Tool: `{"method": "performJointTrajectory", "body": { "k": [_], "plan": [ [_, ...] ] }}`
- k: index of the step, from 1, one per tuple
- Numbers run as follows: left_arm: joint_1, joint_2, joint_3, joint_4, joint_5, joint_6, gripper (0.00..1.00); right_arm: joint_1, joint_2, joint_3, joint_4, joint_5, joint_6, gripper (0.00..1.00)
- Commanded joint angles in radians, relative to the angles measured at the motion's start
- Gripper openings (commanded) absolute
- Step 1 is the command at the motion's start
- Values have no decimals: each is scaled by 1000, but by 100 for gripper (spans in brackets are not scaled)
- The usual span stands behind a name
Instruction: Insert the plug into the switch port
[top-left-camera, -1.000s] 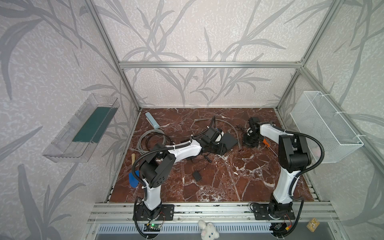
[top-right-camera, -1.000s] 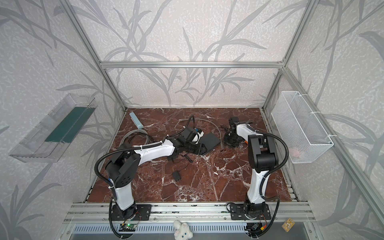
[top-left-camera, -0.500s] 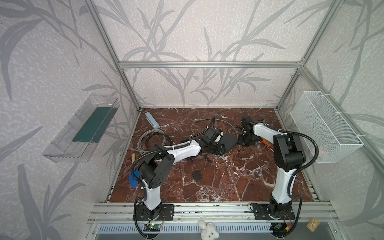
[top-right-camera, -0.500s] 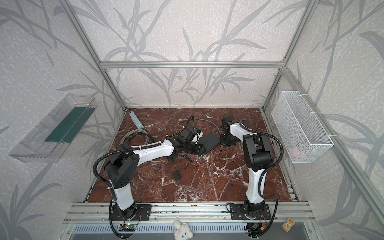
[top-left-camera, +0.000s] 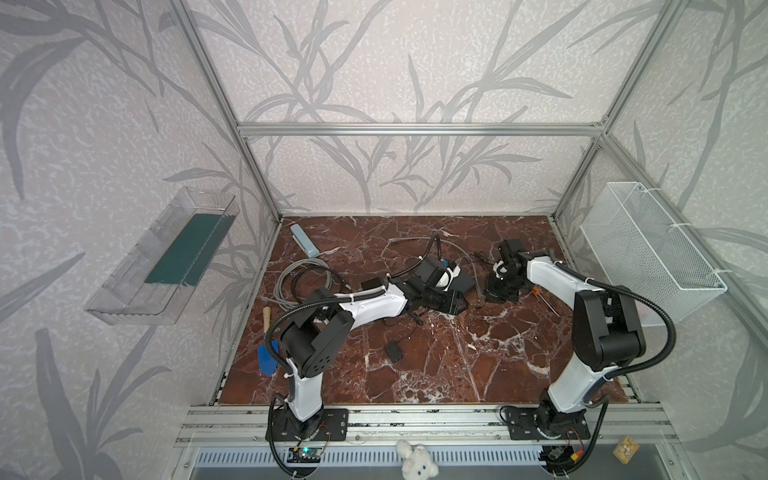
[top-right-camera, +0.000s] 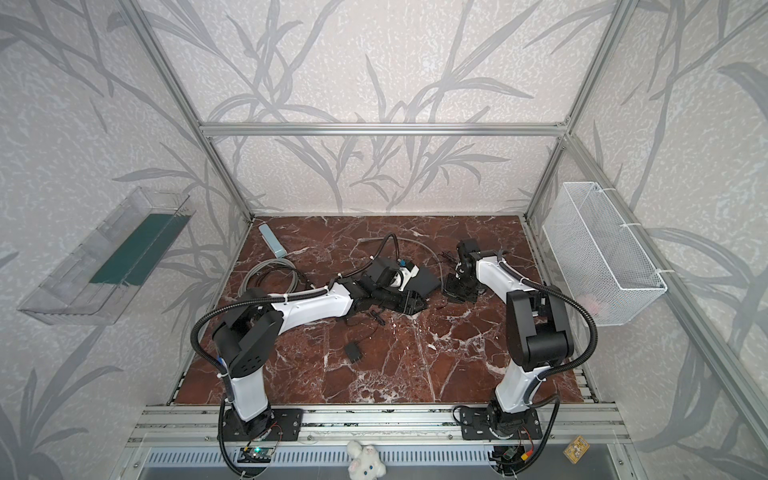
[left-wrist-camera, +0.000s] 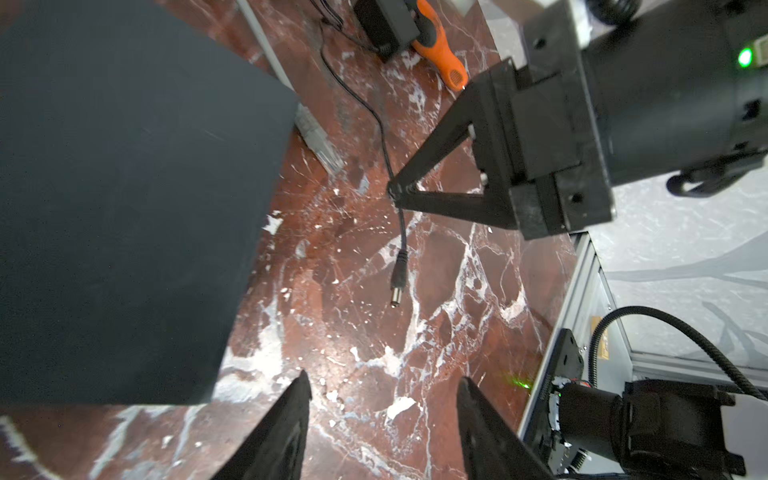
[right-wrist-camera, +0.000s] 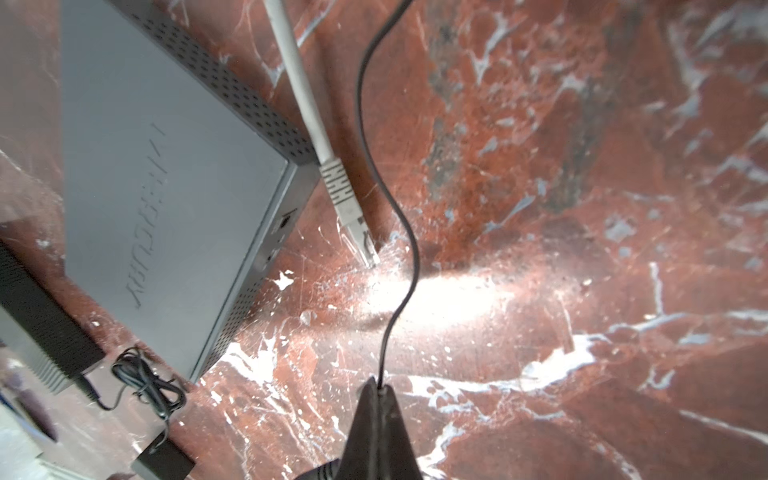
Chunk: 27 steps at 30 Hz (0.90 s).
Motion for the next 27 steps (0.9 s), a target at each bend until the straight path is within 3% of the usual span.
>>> {"method": "performJointTrajectory", "body": {
  "k": [1, 6, 23, 27],
  "plan": [
    [-21, 50, -3, 46, 23, -50, 59, -7, -24, -33, 13, -61, 48, 0],
    [-32, 89, -20, 143, 53, -112, 56, -9, -31, -47, 29, -79, 66, 0],
    [-49, 143, 12, 155, 17, -129, 36, -9, -79, -91, 47, -103, 73, 0],
    [-49, 141, 15, 165, 13, -130, 36, -9, -79, -99, 46, -103, 68, 0]
  ]
}}
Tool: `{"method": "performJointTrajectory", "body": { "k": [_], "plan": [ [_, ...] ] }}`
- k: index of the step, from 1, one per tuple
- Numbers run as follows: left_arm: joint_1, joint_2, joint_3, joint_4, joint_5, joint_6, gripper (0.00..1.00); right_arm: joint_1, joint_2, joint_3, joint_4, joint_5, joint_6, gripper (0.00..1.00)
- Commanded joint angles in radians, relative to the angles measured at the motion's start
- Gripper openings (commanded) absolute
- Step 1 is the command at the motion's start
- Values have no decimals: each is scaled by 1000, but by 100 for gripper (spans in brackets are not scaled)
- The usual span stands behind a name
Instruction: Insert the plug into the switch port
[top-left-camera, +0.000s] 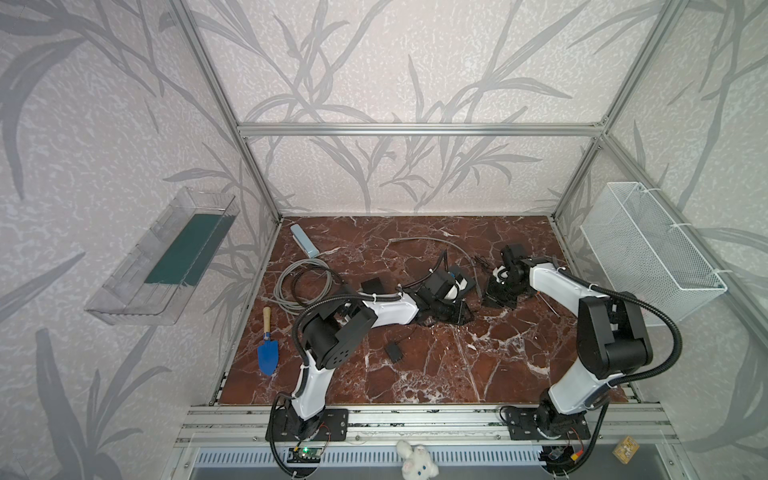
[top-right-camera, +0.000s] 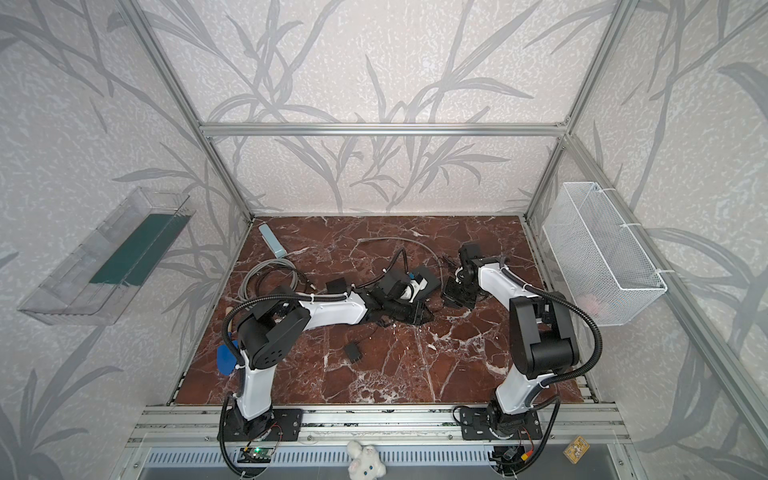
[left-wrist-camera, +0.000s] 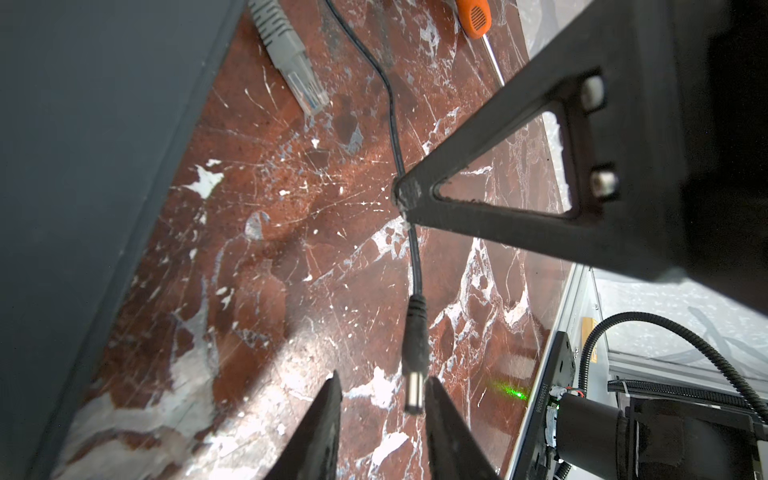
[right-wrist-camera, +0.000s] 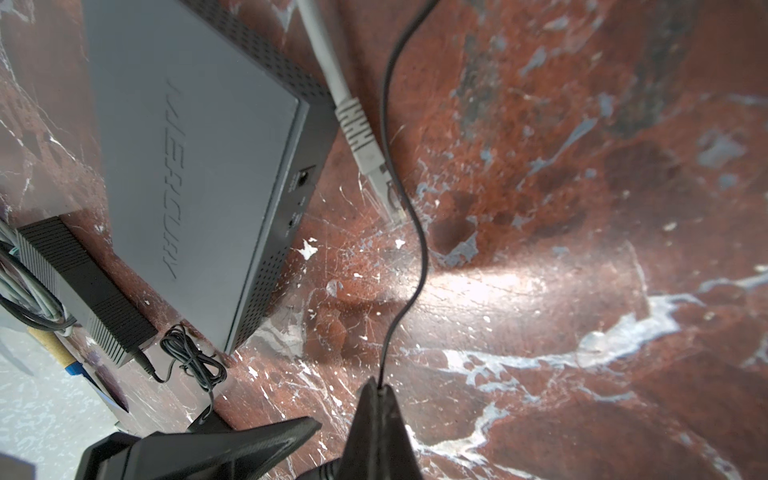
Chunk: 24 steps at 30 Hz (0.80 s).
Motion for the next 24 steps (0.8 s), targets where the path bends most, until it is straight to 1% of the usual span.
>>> {"method": "performJointTrajectory", "body": {
  "k": [1, 5, 10, 13, 20, 24],
  "plan": [
    [-5, 14, 27, 30, -16, -12, 36, -3, -27, -19, -6, -16, -4, 0],
    [-5, 21, 35, 46, -9, -21, 35, -3, -28, -30, 2, -21, -5, 0],
    [-5, 29, 37, 49, -6, -27, 24, -3, -28, -32, 5, -23, -8, 0],
    [-5, 30, 37, 49, -8, -27, 22, -3, -24, -32, 7, -27, -8, 0],
    [-5, 35, 45, 46, -14, -26, 12, -3, -26, -32, 8, -32, -11, 0],
    [-4, 34, 53, 32, -10, 0, 8, -3, -37, -39, 15, -38, -36, 0]
  ]
}}
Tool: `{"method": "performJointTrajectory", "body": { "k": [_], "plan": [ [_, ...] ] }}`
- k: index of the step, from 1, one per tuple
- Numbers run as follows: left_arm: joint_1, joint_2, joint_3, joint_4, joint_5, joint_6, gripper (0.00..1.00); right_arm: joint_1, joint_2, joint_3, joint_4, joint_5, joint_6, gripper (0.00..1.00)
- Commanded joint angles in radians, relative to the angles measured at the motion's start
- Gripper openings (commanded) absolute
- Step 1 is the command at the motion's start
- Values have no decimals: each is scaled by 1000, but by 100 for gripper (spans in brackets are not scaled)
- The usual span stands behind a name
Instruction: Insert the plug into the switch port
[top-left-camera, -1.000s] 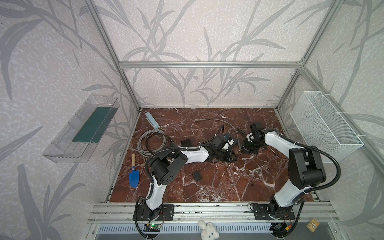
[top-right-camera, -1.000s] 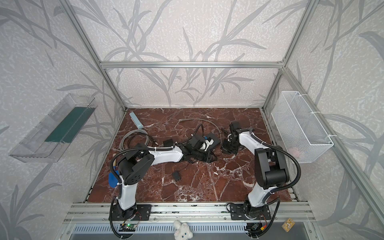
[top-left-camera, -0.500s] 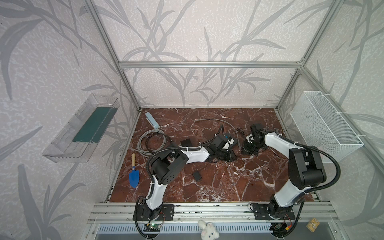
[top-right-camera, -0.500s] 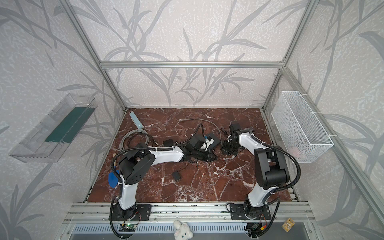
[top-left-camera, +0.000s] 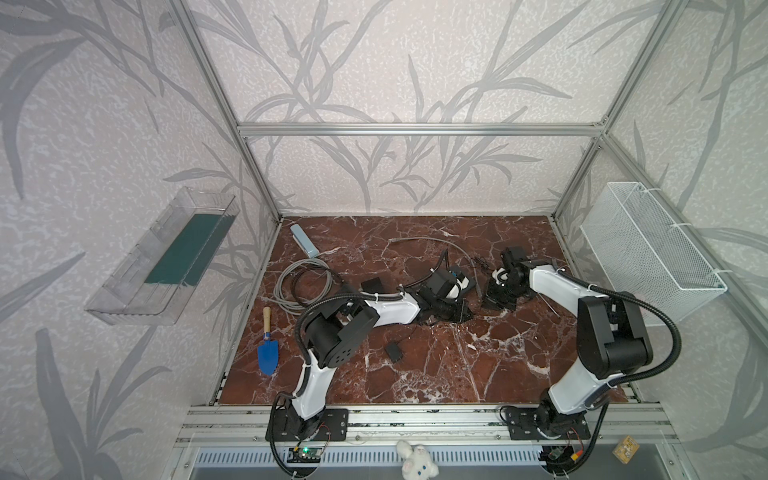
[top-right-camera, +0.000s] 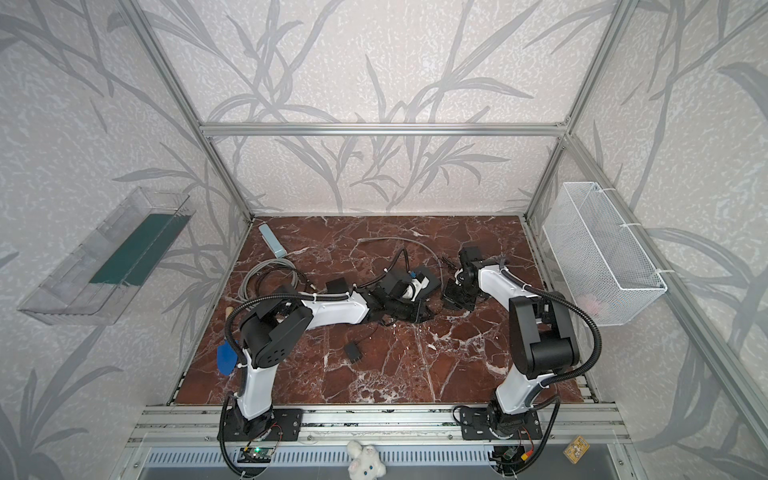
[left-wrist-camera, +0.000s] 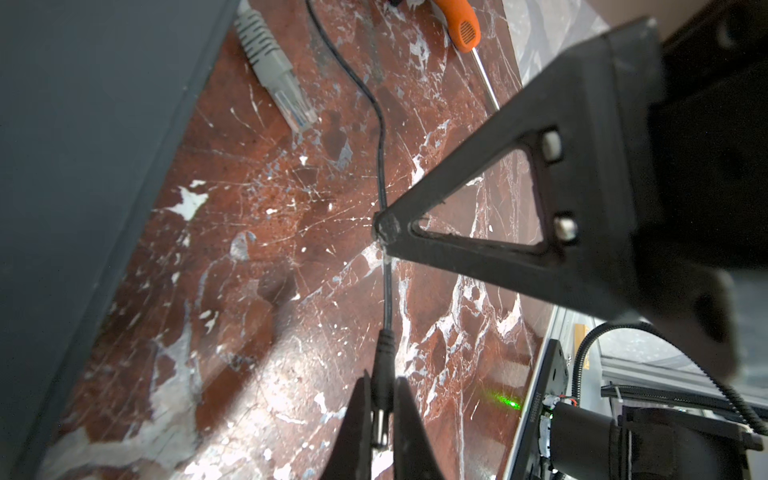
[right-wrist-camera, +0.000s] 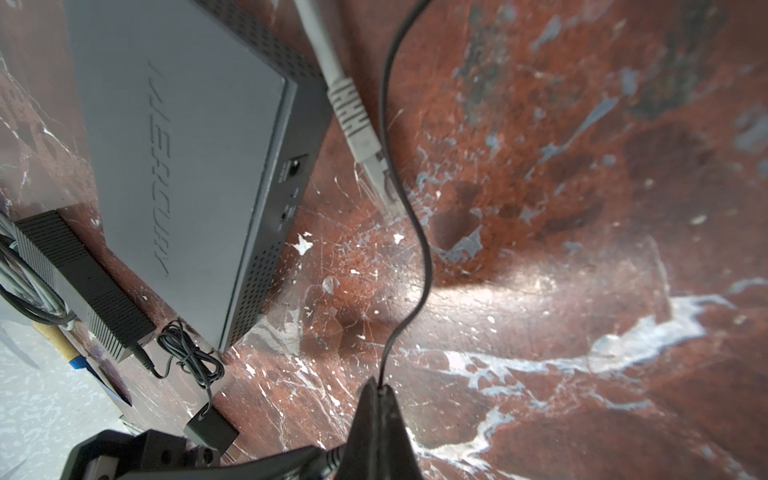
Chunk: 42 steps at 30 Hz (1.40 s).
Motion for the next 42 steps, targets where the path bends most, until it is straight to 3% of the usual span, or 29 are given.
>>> {"method": "performJointTrajectory", "body": {
  "k": [1, 6, 12, 16, 19, 22, 26, 30, 42],
  "plan": [
    [0, 15, 35, -4, -9, 27, 8, -2, -43, -13, -6, -16, -46, 7],
    [28, 7, 53, -79, 42, 110, 7, -3, -124, -1, -10, 71, -297, 46],
    [96, 23, 110, -200, 201, 193, 6, -3, -295, -65, 181, 74, -747, 60],
    [134, 41, 147, -257, 298, 233, 6, -5, -431, -265, 519, -92, -991, 67],
    [158, 50, 183, -330, 351, 290, 6, -5, -458, -303, 540, -159, -1115, 67],
    [179, 69, 222, -395, 401, 332, 6, -3, -443, -278, 431, -216, -1262, 67],
    [194, 100, 286, -489, 446, 392, 6, 12, -448, -299, 389, -180, -1359, 60],
    [194, 105, 294, -483, 461, 396, 7, 35, -449, -344, 434, -160, -1390, 51],
    [198, 101, 286, -515, 456, 422, 6, 135, -338, -319, 432, -108, -1450, 41]
  ]
}}
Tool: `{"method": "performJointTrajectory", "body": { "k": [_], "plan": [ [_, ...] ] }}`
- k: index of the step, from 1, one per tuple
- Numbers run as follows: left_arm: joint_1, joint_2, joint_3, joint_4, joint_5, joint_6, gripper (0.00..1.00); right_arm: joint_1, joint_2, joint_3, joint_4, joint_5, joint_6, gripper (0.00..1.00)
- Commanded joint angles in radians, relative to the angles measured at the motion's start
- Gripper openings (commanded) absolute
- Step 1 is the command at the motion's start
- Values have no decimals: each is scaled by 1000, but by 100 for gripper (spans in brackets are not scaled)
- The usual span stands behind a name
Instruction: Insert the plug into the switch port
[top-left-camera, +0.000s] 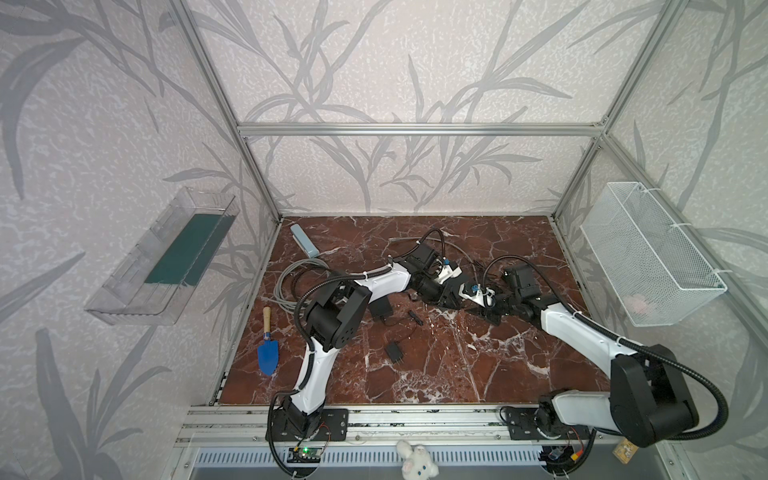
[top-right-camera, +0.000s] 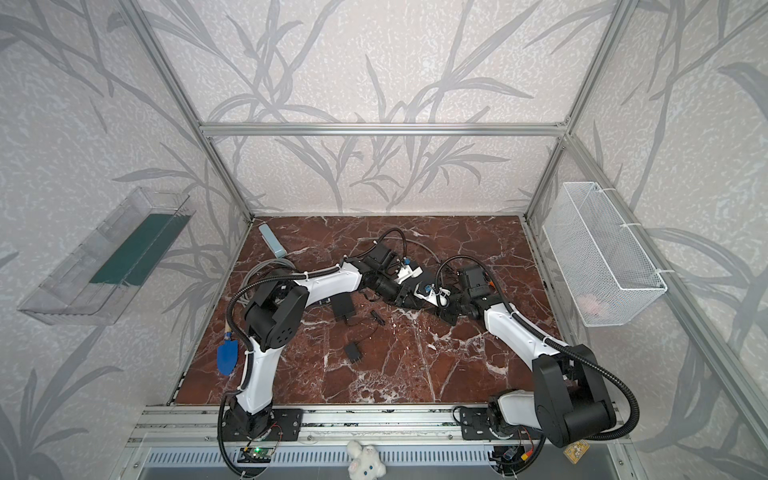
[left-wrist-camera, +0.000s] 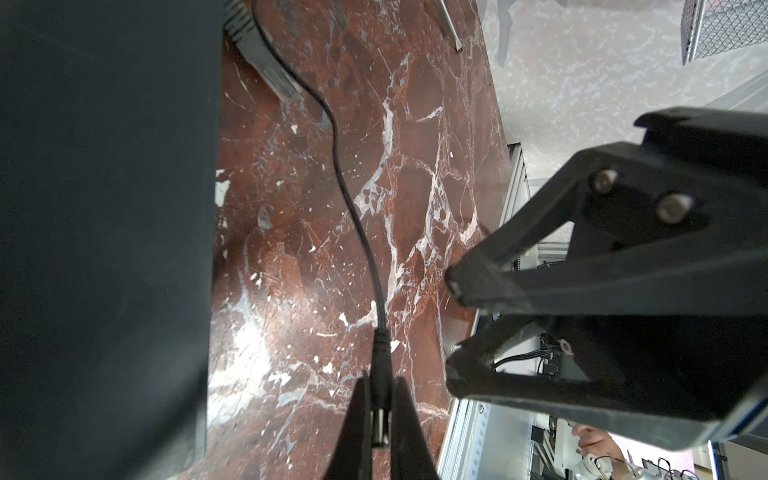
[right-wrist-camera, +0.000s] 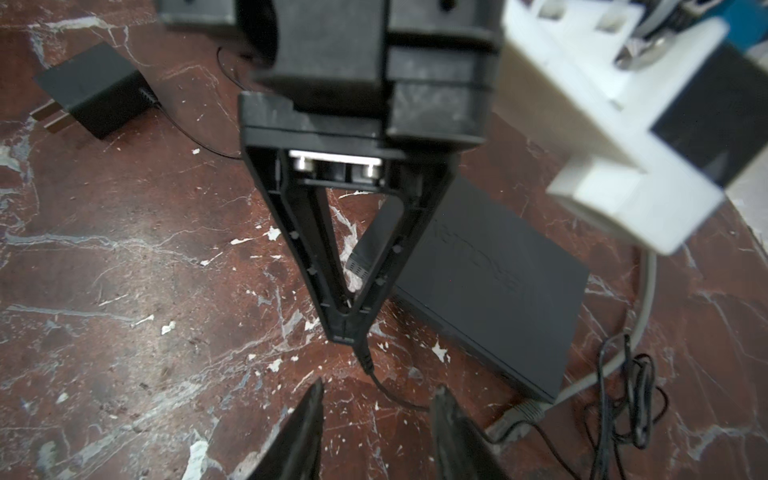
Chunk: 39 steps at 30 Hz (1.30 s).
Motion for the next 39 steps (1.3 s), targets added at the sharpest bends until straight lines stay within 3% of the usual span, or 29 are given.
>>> {"method": "performJointTrajectory", "body": {
  "k": [1, 31, 39],
  "plan": [
    [4, 3, 16, -23, 30, 27, 6, 14, 26, 36, -20, 12, -37, 40],
    [9, -9, 1, -21, 84, 37, 5, 88, 100, 43, 27, 98, -25, 17],
    [10, -15, -33, 20, 63, 0, 7, 91, 65, 27, 26, 101, 30, 5]
  ]
}}
